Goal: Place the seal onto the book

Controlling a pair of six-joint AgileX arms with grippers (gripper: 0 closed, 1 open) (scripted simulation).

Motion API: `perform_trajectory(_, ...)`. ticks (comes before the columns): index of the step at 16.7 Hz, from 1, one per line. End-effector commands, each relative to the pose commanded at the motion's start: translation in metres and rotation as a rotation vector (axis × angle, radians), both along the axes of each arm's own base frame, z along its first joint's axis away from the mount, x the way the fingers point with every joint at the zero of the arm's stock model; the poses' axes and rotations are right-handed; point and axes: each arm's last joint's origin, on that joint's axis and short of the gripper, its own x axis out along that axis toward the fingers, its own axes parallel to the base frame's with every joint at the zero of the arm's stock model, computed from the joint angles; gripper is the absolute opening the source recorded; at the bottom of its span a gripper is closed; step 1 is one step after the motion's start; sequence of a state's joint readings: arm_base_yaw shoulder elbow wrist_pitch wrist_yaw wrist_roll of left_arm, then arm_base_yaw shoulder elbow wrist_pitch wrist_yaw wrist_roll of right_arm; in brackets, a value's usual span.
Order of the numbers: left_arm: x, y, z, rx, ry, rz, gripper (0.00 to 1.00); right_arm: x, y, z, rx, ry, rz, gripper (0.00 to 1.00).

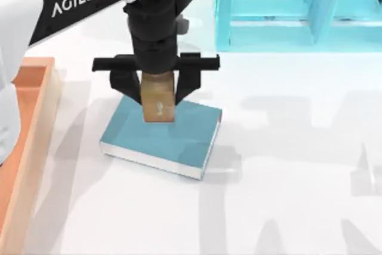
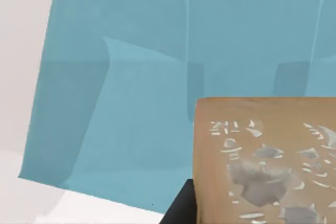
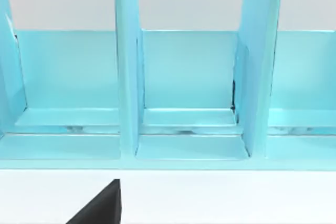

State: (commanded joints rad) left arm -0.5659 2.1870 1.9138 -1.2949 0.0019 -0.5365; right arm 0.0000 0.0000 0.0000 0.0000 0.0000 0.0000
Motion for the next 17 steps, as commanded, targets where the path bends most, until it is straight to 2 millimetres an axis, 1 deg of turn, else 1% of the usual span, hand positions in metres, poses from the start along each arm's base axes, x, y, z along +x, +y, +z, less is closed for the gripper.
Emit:
perform_trajectory(3, 0.0000, -0.0001, 0.0002, 0.000, 0.000, 0.000, 0.00, 0.0000, 0.0000, 0.0000, 0.000, 0.000, 0.000, 1.00)
perform_trajectory(16, 0.0000, -0.0001, 0.0002, 0.000, 0.000, 0.000, 0.98, 0.0000, 0.0000, 0.0000, 0.000, 0.000, 0.000, 1.00)
perform_trajectory(17, 0.0000, -0.0001, 0.0002, 0.000, 0.000, 0.000, 1.00, 0.0000, 0.0000, 0.0000, 0.000, 0.000, 0.000, 1.00)
